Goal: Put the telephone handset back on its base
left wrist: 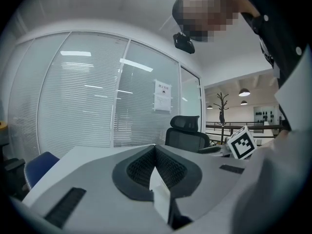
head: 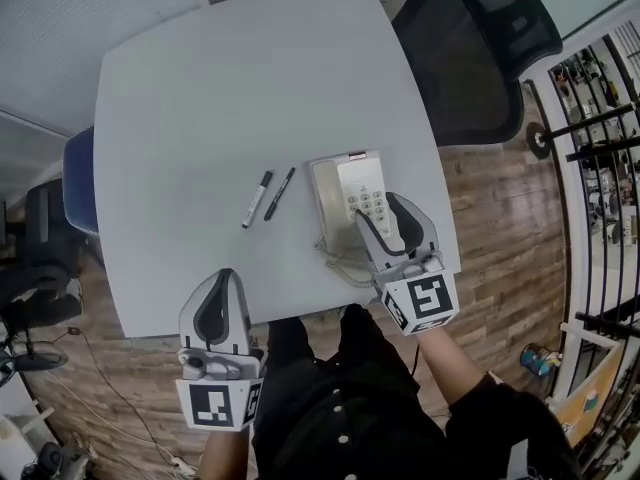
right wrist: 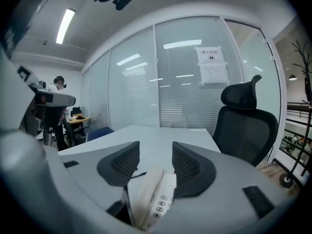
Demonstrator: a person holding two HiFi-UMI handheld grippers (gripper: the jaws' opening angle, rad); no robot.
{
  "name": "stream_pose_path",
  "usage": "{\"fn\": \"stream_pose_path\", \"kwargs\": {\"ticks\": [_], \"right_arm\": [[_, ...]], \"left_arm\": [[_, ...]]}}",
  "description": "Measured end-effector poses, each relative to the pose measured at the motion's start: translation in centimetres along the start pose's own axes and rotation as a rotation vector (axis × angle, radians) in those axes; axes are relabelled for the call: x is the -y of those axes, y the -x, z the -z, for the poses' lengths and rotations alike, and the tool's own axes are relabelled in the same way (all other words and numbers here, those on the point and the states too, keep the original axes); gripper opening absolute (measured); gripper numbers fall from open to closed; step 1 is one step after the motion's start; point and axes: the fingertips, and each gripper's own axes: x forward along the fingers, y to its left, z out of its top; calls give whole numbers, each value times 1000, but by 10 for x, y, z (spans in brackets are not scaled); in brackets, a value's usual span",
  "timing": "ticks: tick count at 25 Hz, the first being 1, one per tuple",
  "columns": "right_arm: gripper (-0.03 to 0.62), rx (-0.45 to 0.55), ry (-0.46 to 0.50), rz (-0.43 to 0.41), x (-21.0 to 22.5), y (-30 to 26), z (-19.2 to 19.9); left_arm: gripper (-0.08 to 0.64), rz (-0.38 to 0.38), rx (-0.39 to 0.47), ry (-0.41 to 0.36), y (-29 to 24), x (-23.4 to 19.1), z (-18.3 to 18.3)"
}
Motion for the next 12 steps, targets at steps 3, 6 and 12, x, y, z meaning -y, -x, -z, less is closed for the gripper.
{"fn": "stream_pose_path", "kwargs": {"ticks": [3,6,12], "right_arm": [[182,72,12,26,10,20,-27],[124,122,12,53,19,38,-46],[63,208,13,79,31,70,-80]], "left_arm": [[12,4,34,-1,-3,0,-11],[12,5,63,-7,-2,0,-21],[12,-4,116,-38,-1,-1,-44]]}}
